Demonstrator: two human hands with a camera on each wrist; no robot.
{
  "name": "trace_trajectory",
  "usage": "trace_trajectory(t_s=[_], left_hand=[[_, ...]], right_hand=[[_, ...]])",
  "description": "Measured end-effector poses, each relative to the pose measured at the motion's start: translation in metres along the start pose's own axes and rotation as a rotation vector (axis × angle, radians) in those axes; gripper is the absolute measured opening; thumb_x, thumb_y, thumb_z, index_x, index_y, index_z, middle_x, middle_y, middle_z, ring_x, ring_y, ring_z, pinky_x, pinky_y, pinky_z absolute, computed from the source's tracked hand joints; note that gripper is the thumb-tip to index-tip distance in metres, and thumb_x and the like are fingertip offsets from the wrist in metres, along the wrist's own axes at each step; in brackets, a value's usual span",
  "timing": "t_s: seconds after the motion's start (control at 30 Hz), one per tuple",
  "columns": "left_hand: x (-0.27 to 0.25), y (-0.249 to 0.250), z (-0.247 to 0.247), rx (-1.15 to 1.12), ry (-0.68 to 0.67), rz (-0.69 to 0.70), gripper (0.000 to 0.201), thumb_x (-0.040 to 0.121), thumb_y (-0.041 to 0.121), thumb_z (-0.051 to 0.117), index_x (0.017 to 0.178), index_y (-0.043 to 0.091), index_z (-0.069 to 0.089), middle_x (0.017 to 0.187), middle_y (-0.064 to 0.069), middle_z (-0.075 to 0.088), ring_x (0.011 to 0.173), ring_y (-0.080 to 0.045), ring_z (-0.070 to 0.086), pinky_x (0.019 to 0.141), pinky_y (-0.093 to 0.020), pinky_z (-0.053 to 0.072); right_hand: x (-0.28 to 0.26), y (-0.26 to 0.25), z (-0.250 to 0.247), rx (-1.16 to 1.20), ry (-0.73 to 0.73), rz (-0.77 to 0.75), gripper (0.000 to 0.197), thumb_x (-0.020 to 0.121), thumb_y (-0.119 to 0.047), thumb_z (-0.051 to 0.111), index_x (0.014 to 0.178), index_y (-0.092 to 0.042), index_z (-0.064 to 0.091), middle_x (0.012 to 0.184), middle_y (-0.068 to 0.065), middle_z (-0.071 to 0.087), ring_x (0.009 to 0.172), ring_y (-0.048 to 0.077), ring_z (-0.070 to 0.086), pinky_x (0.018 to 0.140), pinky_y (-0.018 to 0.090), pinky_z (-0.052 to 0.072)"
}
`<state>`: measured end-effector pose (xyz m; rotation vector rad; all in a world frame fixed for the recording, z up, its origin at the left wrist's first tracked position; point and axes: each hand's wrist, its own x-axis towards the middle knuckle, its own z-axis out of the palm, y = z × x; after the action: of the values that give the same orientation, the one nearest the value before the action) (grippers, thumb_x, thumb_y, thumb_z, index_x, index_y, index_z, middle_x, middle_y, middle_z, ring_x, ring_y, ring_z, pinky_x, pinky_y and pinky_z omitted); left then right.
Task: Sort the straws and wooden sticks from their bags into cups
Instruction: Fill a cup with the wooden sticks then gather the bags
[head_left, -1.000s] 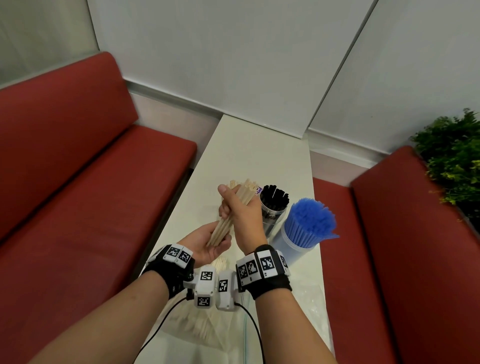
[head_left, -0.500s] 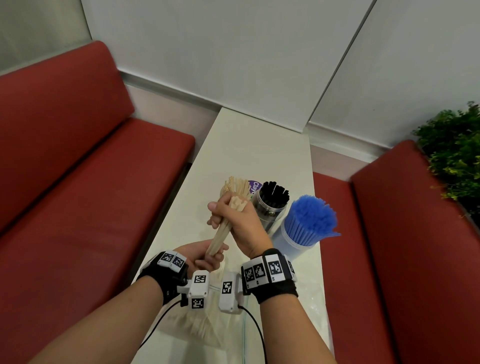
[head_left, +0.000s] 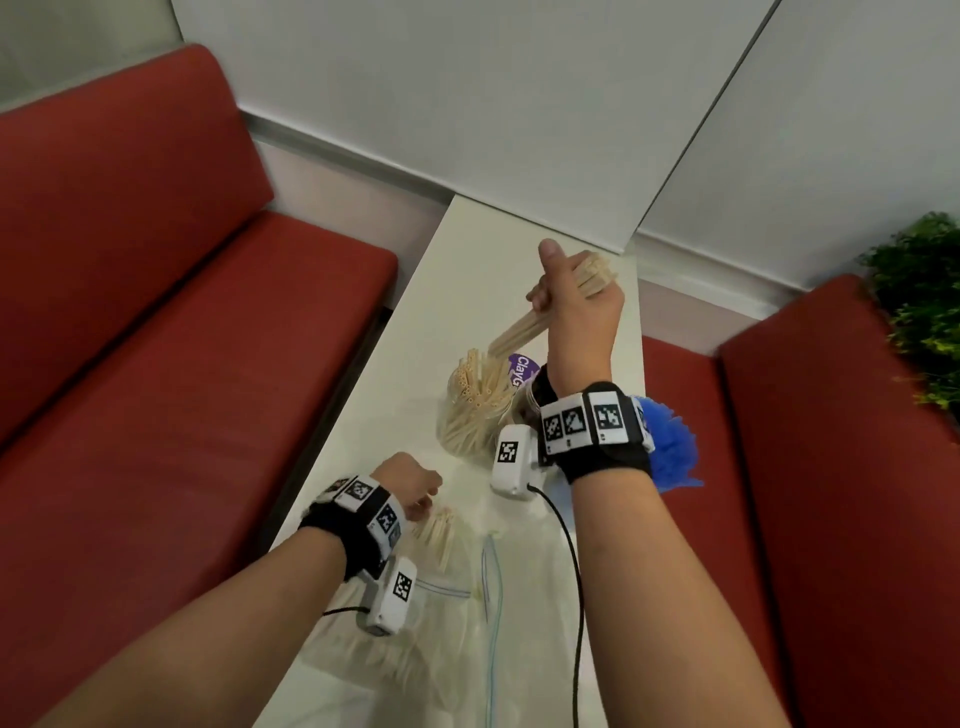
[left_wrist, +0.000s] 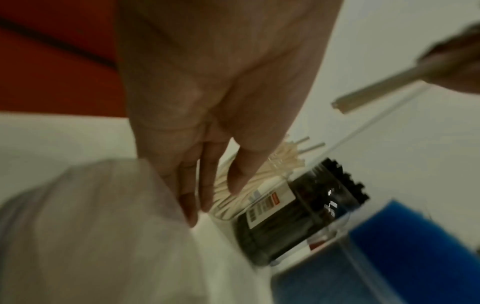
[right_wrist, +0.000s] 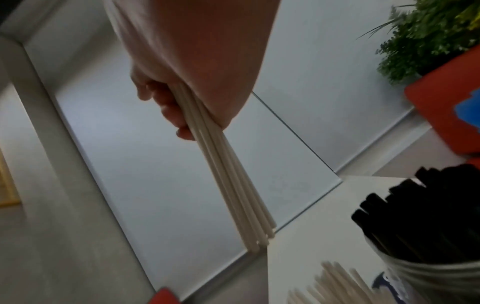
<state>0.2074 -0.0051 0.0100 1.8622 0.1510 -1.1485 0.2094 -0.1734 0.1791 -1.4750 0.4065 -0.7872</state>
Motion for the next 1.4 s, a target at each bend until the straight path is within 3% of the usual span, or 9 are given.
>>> trace_trajectory(t_s=[0.13,0.27,0.6,0.8,0.93,1.03,1.1,1.23,1.4], left_hand=[[0.011,-0.012,0.005,0.775,0.102,0.096,0.022,0.094,0.024,0.056,0.081,0.007,0.06,0.105,-0.011,0.068,0.103,-0.026,0.067,0.077,-0.028,0.049],[0.03,-0.023,0.011,0.928,0.028,0.093,0.048,0.09,0.043,0.063,0.117,0.004,0.063,0.123,-0.011,0.065,0.114,-0.026,0.062,0.087,-0.028,0.048],[0.046,-0.044,0.025,1.186,0.138,0.094,0.061,0.079,0.064,0.065,0.114,0.015,0.067,0.118,-0.002,0.065,0.113,-0.02,0.063,0.093,-0.029,0.052],[0.045,-0.053,0.028,1.185,0.223,0.147,0.036,0.098,0.027,0.053,0.128,0.007,0.051,0.132,-0.008,0.054,0.124,-0.022,0.054,0.102,-0.029,0.045],[0.04,-0.05,0.025,1.206,0.188,0.193,0.026,0.099,0.009,0.045,0.12,0.007,0.06,0.127,-0.007,0.061,0.119,-0.02,0.059,0.096,-0.026,0.047],[0.036,-0.047,0.023,1.18,0.171,0.19,0.028,0.099,0.005,0.044,0.119,0.006,0.063,0.125,-0.008,0.064,0.116,-0.02,0.061,0.094,-0.025,0.047],[0.037,-0.047,0.021,1.157,0.179,0.194,0.031,0.1,0.001,0.04,0.121,0.005,0.062,0.127,-0.008,0.063,0.118,-0.021,0.06,0.095,-0.026,0.046],[0.035,-0.052,0.016,1.074,0.194,0.178,0.031,0.101,0.002,0.037,0.123,0.004,0.058,0.13,-0.009,0.06,0.121,-0.02,0.058,0.098,-0.025,0.044],[0.028,-0.056,0.014,1.005,0.229,0.227,0.03,0.102,0.006,0.033,0.13,0.003,0.044,0.137,-0.01,0.05,0.127,-0.02,0.051,0.103,-0.026,0.039]], right_hand=[[0.013,0.038,0.011,-0.063,0.023,0.026,0.04,0.093,-0.034,0.075,0.066,-0.011,0.056,0.056,0.007,0.054,0.058,0.021,0.051,0.06,0.027,0.049],[0.01,0.083,0.013,-0.118,0.015,0.13,0.041,0.092,-0.035,0.075,0.07,-0.006,0.055,0.061,0.013,0.052,0.058,0.021,0.048,0.061,0.031,0.047],[0.006,0.13,0.001,-0.167,0.017,0.254,0.021,0.088,-0.016,0.079,0.08,-0.012,0.06,0.072,0.003,0.063,0.068,0.016,0.06,0.071,0.028,0.052],[0.013,0.119,0.0,-0.148,0.005,0.089,0.01,0.09,-0.021,0.075,0.092,-0.021,0.065,0.081,-0.01,0.066,0.073,0.014,0.069,0.072,0.027,0.055],[0.002,0.136,0.001,-0.368,-0.168,0.178,0.01,0.101,-0.026,0.064,0.095,-0.019,0.067,0.083,-0.007,0.069,0.075,0.006,0.064,0.072,0.023,0.051],[-0.006,0.145,-0.001,-0.546,-0.264,0.187,0.016,0.103,-0.019,0.059,0.1,-0.007,0.069,0.099,0.01,0.071,0.087,0.018,0.062,0.083,0.036,0.051],[-0.008,0.142,-0.001,-0.538,-0.216,0.119,0.017,0.101,-0.013,0.059,0.114,-0.012,0.069,0.113,0.004,0.07,0.105,0.018,0.063,0.095,0.036,0.052],[-0.009,0.136,0.001,-0.685,-0.209,-0.072,0.037,0.106,-0.026,0.048,0.141,-0.018,0.056,0.149,0.004,0.053,0.148,0.02,0.036,0.122,0.035,0.028],[-0.026,0.15,-0.005,-1.116,-0.646,0.071,0.066,0.111,-0.04,0.039,0.164,-0.009,0.016,0.172,0.01,0.01,0.159,0.029,-0.006,0.128,0.044,-0.007]])
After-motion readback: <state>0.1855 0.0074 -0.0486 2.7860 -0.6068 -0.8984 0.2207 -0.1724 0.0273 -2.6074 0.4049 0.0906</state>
